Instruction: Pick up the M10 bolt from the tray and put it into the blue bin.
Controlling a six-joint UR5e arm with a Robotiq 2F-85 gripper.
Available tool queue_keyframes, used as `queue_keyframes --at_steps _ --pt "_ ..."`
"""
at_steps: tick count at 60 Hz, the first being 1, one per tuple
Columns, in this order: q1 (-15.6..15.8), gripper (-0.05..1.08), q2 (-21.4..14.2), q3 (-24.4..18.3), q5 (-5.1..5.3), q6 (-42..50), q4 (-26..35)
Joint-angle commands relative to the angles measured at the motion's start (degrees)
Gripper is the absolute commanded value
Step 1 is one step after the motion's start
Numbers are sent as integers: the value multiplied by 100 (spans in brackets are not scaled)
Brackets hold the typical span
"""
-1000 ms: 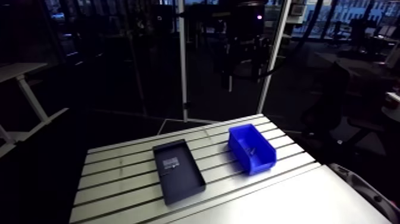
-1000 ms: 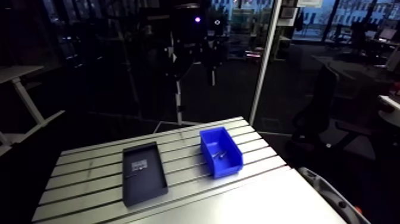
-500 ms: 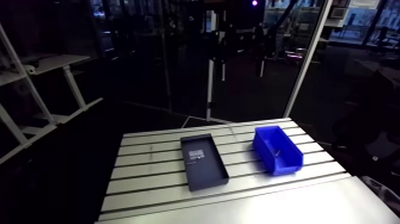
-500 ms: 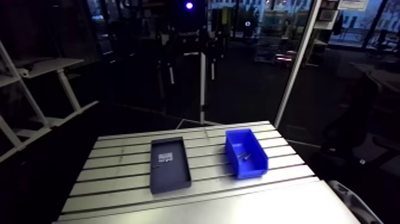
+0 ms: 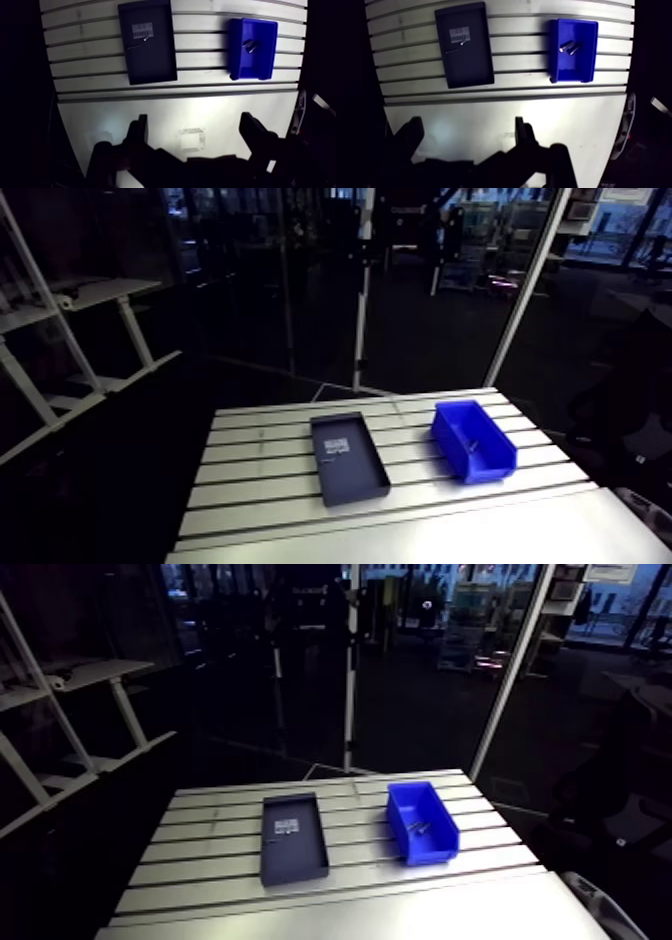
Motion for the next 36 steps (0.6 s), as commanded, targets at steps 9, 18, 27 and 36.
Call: queue_keyframes --at_steps 9,18,27,36 --pt "-4 1 5 -350 37 -16 193" --pt "5 1 5 -351 37 -16 194" --pt "-2 1 5 -343 46 -25 194" --pt "-3 1 5 -318 46 -25 194"
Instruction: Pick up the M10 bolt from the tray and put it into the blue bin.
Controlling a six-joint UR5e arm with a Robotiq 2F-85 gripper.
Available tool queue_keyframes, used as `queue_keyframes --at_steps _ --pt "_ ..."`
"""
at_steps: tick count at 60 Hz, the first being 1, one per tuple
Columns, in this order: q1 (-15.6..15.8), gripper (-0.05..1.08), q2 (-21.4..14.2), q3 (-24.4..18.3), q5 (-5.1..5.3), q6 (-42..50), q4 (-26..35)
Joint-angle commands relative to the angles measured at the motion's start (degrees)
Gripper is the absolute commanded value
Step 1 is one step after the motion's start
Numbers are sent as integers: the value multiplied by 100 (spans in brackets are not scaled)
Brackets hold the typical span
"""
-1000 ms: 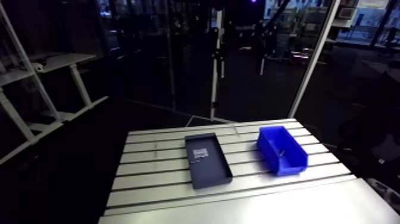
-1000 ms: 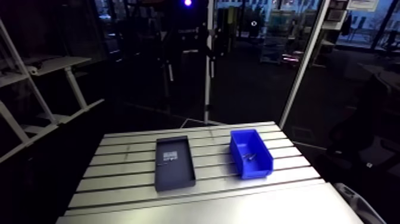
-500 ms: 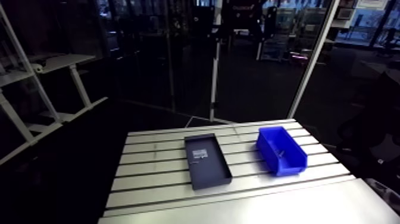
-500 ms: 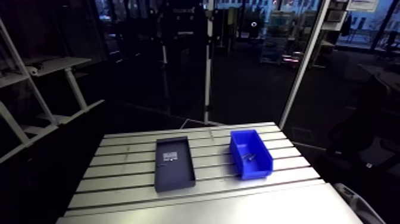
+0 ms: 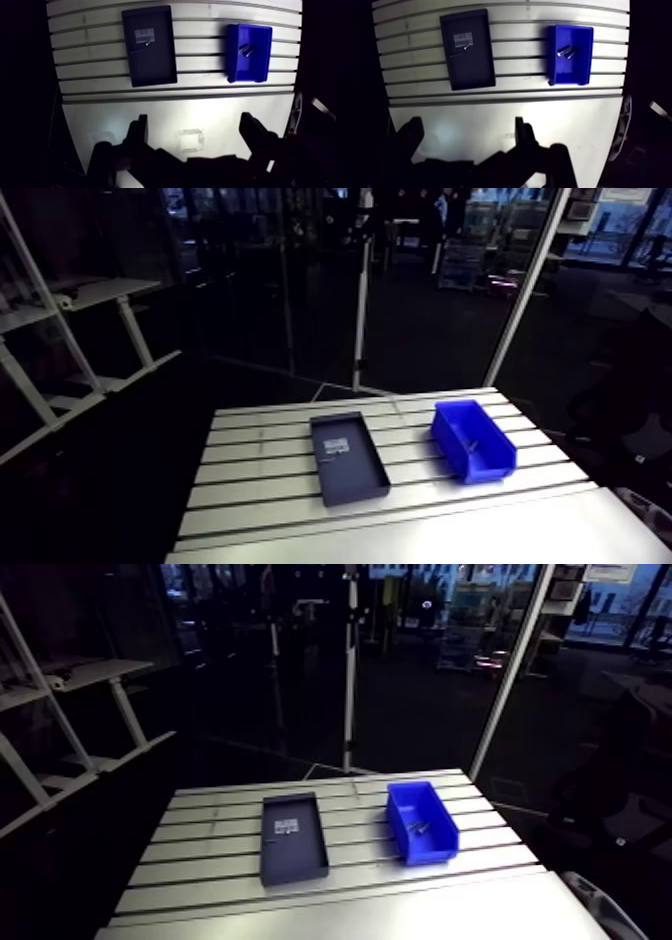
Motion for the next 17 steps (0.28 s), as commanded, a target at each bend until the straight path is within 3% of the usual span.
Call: queue_keyframes --at_steps 1,17 --pt "-2 1 0 22 3 -2 3" --pt "-19 1 0 30 -6 -2 3"
